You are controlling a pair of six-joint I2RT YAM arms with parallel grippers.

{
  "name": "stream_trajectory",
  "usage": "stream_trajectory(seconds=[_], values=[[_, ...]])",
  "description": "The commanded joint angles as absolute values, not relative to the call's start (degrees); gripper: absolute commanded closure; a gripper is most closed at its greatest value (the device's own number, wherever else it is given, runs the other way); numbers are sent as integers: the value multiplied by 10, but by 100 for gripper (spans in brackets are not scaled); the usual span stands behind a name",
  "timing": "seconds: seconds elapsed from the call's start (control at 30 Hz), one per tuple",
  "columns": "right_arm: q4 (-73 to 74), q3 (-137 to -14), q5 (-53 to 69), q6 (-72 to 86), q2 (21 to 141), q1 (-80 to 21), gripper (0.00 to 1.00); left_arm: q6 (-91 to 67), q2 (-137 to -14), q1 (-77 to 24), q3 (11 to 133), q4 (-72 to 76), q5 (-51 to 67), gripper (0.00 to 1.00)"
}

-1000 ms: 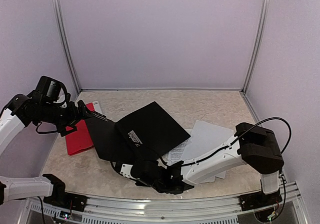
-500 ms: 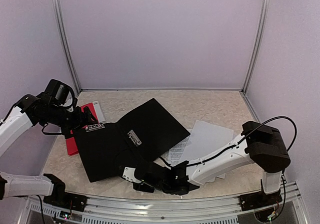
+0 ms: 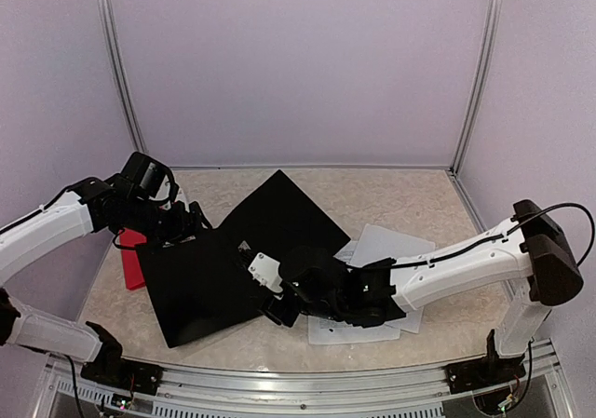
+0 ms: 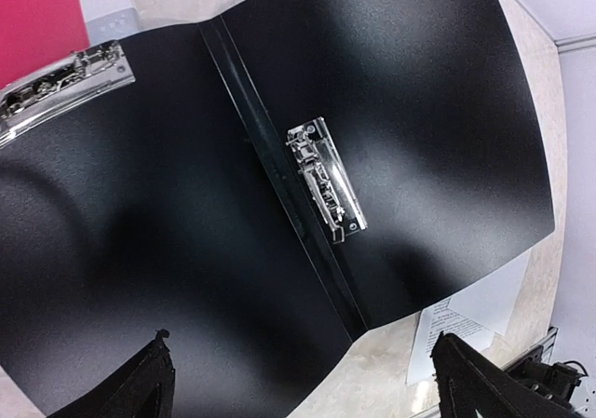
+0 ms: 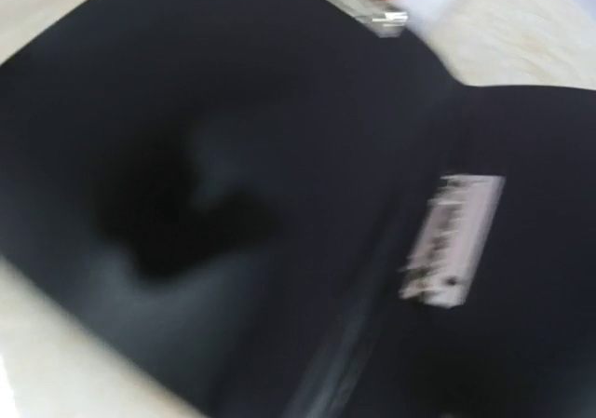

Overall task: Put the files into the folder
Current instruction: Move the folder to the center of the board.

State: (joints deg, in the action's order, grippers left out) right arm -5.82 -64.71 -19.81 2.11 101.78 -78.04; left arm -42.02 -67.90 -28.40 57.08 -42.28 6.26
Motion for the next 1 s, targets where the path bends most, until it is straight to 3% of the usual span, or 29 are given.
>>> stream_trajectory(seconds=[0.0, 0.3, 0.67, 0.97], values=[[-47, -671, -137, 86, 1020, -715, 38, -427, -724, -298, 555, -321, 74, 7], [-80, -702, -58, 184, 1075, -620, 51, -404, -893, -283, 602, -229, 79, 10], [-117, -649, 45, 231, 1094, -595, 59, -365, -1080, -238, 724, -209, 198, 18], [-178, -587, 126, 286, 1085, -588, 67, -361, -1137, -237, 739, -204, 232, 25]])
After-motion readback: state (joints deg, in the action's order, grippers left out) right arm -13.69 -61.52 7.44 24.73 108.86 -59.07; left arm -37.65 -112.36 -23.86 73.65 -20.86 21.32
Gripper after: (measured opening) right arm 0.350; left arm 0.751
